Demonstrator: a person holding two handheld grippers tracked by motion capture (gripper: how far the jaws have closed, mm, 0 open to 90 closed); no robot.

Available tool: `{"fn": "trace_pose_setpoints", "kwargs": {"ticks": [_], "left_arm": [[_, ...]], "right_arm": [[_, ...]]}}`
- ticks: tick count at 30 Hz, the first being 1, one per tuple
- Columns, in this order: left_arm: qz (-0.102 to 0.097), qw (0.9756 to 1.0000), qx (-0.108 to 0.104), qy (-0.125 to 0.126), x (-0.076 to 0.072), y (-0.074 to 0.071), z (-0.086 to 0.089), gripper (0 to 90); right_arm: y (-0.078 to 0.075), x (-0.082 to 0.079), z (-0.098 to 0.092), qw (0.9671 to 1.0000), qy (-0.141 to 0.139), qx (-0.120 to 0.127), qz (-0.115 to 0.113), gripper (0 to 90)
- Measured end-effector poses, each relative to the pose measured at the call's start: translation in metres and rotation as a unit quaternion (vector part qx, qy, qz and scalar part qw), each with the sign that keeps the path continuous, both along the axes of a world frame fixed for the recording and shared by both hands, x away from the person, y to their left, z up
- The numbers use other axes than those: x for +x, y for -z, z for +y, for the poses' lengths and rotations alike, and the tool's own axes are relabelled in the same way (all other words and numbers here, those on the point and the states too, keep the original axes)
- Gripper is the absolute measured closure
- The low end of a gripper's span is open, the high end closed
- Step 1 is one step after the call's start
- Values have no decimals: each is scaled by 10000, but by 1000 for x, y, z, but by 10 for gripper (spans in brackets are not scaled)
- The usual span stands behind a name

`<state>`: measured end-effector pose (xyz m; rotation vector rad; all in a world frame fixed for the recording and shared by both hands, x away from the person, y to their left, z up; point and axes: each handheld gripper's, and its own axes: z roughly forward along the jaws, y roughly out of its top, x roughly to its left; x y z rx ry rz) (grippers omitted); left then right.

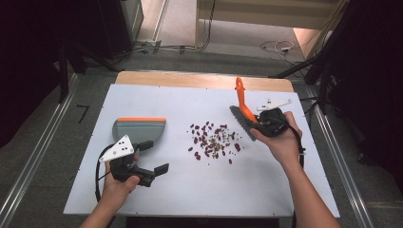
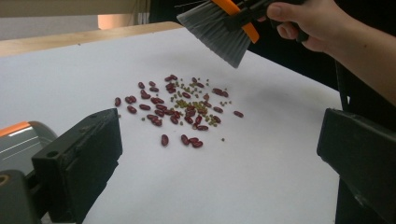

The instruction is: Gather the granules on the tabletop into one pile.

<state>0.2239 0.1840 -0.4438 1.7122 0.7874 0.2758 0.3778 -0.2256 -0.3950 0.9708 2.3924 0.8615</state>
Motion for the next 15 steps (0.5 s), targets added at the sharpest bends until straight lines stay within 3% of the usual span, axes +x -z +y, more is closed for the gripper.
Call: {"fn": "trace_pose_setpoints", "kwargs": {"ticks": [4,7,9,12,14,15], "left_arm": [[23,9999,-92,-53,-2,4,3,8],[82,9999,-127,-66,-3,7,5,8],[55,9999,-103,-59,-3,9,7,7],[28,9999,-102,-35,-4,10,8,4],[5,9999,-158,-51,-4,10,11,3],[10,9998,-178,-66,-4,10,12,3]], "right_arm": [[4,15,11,9978,116,-651,-62,690],[11,24,23,9944,219,-1030,86,690],[18,31,32,9896,241,-1412,109,690],[32,37,46,9798,349,-1968,-29,689],[40,40,53,9751,362,-2186,-49,689],[44,40,57,9744,350,-2222,-21,690]]}}
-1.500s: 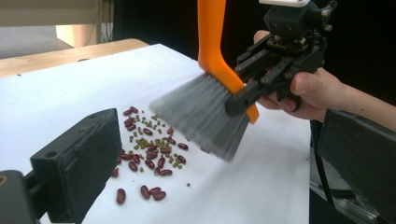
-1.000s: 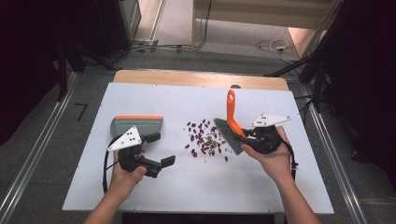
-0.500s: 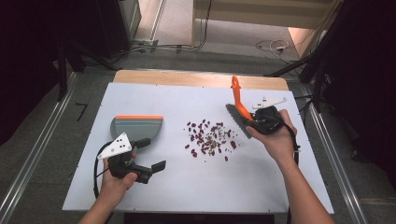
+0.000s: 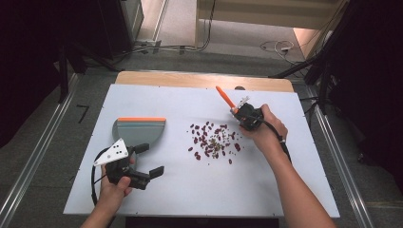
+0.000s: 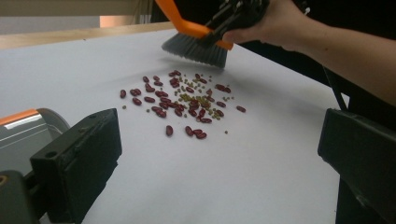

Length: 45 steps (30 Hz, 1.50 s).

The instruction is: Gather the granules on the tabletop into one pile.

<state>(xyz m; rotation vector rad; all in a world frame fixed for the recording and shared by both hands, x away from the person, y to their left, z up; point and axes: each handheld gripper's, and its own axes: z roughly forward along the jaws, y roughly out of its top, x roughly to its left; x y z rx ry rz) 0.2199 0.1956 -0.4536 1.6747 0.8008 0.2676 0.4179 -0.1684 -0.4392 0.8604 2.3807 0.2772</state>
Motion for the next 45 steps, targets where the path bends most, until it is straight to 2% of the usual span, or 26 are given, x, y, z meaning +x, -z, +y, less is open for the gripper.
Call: {"fn": "trace_pose_setpoints", "kwargs": {"ticks": [2,5,8,15,21,24,30,31,32,33,34,35,37,40,41,43,45], "left_arm": [[29,10000,-17,-71,1,1,3,3],[61,9999,-13,-99,1,3,3,3],[63,9999,19,-84,2,3,3,3],[51,9999,48,-89,1,3,2,3],[40,9999,48,-88,1,3,2,3],[42,9999,57,-103,2,3,4,3],[62,9999,48,-121,2,4,4,3],[58,9999,56,-118,2,4,4,3],[61,9999,58,-116,2,4,4,3],[60,9999,60,-124,2,4,4,3],[60,9999,58,-131,2,4,4,3],[61,9999,48,-137,2,4,4,3],[71,9999,20,-150,2,4,4,3],[74,9999,23,-143,2,4,5,3],[81,9999,24,-142,2,4,5,3],[86,9999,13,-130,2,4,5,3],[78,9999,-23,-104,2,3,6,3]], "right_arm": [[3,-1,5,10000,-53,19,69,689],[7,-4,15,9993,-122,-15,347,687],[8,-6,19,9989,-107,44,463,684],[12,-21,32,9984,-236,-31,509,679],[12,-31,36,9966,-345,88,746,672],[12,-36,38,9962,-443,22,756,672],[10,-44,41,9944,-618,109,845,673],[9,-45,42,9947,-602,114,822,674],[7,-46,41,9948,-683,6,757,675],[5,-46,41,9957,-684,-63,624,678],[5,-46,41,9957,-684,-63,624,678],[3,-44,40,9963,-685,-92,514,682],[-4,-39,38,9964,-666,112,503,684],[-15,-28,40,9972,-683,158,255,685],[-18,-24,44,9964,-800,199,211,685],[-19,-16,53,9940,-1086,95,114,685],[-17,-6,63,9898,-1405,-217,-91,686]]}}
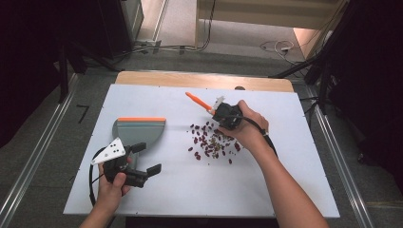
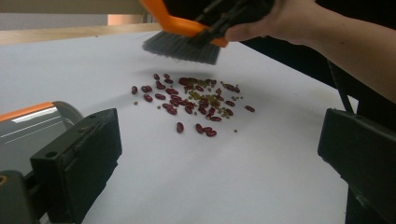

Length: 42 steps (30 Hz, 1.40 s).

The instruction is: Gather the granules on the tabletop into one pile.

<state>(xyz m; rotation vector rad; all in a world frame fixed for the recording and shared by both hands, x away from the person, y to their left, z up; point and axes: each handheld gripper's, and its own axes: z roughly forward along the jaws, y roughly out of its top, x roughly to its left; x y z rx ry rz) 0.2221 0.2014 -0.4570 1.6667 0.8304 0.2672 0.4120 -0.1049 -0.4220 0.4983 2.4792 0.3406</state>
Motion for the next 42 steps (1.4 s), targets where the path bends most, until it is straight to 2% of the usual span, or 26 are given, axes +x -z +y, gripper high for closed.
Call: {"fn": "trace_pose_setpoints", "kwargs": {"ticks": [2,4,6,7,9,10,15,20,28,30,32,34,36,38,42], "left_arm": [[-12,10000,-5,18,-1,0,0,4],[-6,10000,-11,25,-1,0,1,3],[-8,10000,-23,26,-2,0,1,4],[-3,10000,-15,31,-2,0,2,4],[3,10000,-11,41,-1,1,2,4],[8,10000,-27,43,-1,1,2,4],[8,10000,-53,46,-1,0,2,4],[6,10000,-52,39,-1,0,1,4],[24,10000,-67,65,-1,0,0,4],[28,10000,-31,64,0,0,0,4],[31,10000,-29,65,0,0,0,4],[31,10000,-45,66,0,0,0,4],[28,10000,-49,60,0,1,0,4],[34,10000,-49,60,1,1,1,4],[53,9999,-36,77,1,1,0,4]], "right_arm": [[3,10,9,9999,-122,-90,-9,687],[10,19,14,9984,-457,-291,-138,687],[19,24,19,9968,-642,-455,-111,687],[24,24,20,9967,-637,-500,-52,687],[26,23,21,9976,-612,-304,111,686],[27,20,21,9975,-592,-302,223,683],[30,9,17,9962,-717,-332,357,679],[30,-10,13,9925,-1050,-430,459,678],[29,-32,6,9878,-1331,-510,624,677],[28,-34,6,9866,-1400,-560,623,677],[25,-33,5,9872,-1406,-543,520,679],[17,-29,2,9896,-1324,-329,454,685],[9,-25,0,9915,-1258,-143,286,686],[2,-20,2,9924,-1198,11,291,686],[1,-8,18,9891,-1447,-179,182,685]]}}
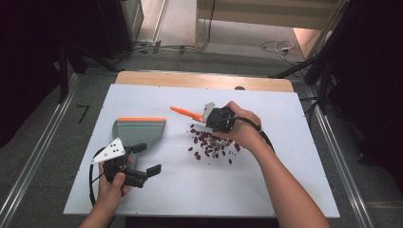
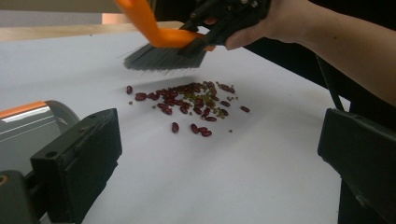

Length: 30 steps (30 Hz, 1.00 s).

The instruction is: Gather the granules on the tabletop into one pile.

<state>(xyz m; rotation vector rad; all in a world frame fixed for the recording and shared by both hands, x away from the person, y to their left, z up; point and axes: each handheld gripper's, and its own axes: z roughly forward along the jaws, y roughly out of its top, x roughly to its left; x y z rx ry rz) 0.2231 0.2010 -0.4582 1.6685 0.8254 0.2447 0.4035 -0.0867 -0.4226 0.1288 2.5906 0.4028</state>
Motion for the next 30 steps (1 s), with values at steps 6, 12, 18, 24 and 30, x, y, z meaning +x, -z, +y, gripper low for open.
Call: {"fn": "trace_pose_setpoints", "kwargs": {"ticks": [6,12,18,24,30], "left_arm": [[-11,10000,-4,-11,-1,0,2,4],[0,10000,-18,-12,-1,1,2,4],[-18,10000,9,-1,-1,0,1,4],[4,10000,35,2,-1,0,-1,4],[10,10000,36,-7,-1,0,-1,4]], "right_arm": [[21,10,24,9984,-376,-351,-216,686],[28,-1,22,9969,-650,-445,-23,681],[27,-15,11,9947,-882,-468,235,679],[27,-27,4,9919,-1131,-509,272,679],[21,-33,1,9926,-1127,-423,141,684]]}}
